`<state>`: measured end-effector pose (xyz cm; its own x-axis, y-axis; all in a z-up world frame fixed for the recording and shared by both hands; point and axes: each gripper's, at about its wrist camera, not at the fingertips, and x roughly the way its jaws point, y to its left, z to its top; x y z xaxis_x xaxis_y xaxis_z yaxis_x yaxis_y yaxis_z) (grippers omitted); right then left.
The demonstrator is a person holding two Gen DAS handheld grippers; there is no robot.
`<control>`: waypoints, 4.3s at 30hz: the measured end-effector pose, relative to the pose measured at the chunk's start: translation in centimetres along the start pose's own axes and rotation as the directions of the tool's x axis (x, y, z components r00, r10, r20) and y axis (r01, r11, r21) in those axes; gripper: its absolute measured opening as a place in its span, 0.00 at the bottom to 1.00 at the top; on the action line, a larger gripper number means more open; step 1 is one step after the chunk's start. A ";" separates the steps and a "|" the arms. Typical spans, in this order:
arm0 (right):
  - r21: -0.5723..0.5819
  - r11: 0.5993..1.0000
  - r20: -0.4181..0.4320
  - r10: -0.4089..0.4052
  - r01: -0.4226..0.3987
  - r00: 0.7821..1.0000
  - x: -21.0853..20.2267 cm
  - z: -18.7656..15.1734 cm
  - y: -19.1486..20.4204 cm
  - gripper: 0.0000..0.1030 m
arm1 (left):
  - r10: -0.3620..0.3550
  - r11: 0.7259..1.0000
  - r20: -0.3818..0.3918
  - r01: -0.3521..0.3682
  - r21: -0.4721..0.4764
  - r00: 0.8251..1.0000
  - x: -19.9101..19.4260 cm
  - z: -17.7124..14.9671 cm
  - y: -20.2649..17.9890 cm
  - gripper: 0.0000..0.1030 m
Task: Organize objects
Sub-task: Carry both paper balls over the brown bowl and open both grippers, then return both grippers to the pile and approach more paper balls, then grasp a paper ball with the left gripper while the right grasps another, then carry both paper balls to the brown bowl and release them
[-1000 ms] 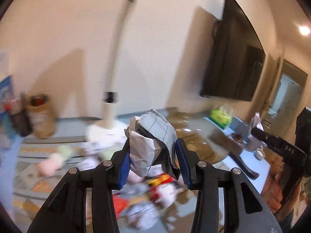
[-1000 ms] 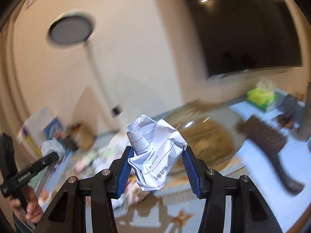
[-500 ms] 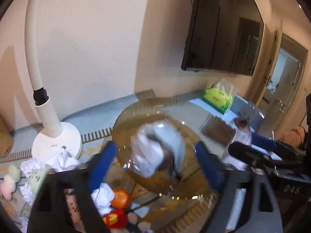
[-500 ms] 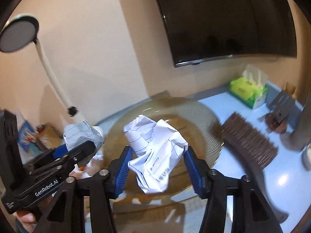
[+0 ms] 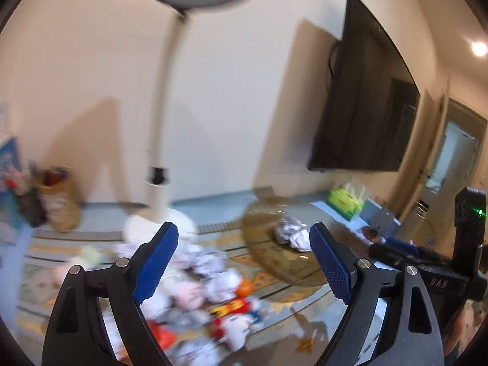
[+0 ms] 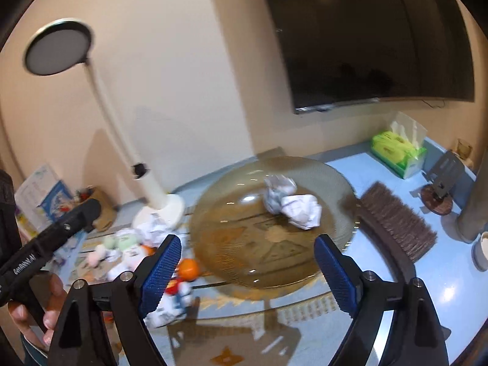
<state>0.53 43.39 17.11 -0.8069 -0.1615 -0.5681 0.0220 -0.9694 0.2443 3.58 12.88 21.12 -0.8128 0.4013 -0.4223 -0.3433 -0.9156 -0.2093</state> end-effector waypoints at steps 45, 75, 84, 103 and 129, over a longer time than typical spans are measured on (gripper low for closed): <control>-0.193 0.965 -0.314 0.111 -0.178 0.943 9.3 -16.0 18.9 0.70 | -0.003 0.955 -0.357 -0.103 -0.277 0.934 3.7 -15.2 20.2 0.64; -0.270 0.959 -0.271 0.011 -0.087 0.963 6.5 -17.9 16.9 0.79 | 0.033 0.951 -0.274 -0.115 -0.288 0.961 2.1 -15.3 20.7 0.43; -0.211 0.977 -0.261 -0.073 0.017 0.962 7.4 -19.2 16.9 0.45 | 0.040 0.981 -0.259 -0.087 -0.175 0.965 2.0 -15.1 18.7 0.43; 0.059 0.992 0.155 -0.122 0.114 0.980 -5.3 -2.6 1.8 0.45 | -0.254 0.965 -0.171 0.261 0.022 0.952 6.7 -0.7 -2.6 0.43; 0.095 0.991 0.021 -0.094 0.092 0.995 1.1 1.9 -3.5 0.70 | -0.130 0.990 -0.036 0.128 -0.055 0.991 3.4 1.0 1.0 0.85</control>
<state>-1.56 46.92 17.09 -0.8178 -0.0653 -0.5718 -0.1087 -0.9581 0.2649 0.02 13.28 20.38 -0.7439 0.5178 -0.4225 -0.4181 -0.8538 -0.3102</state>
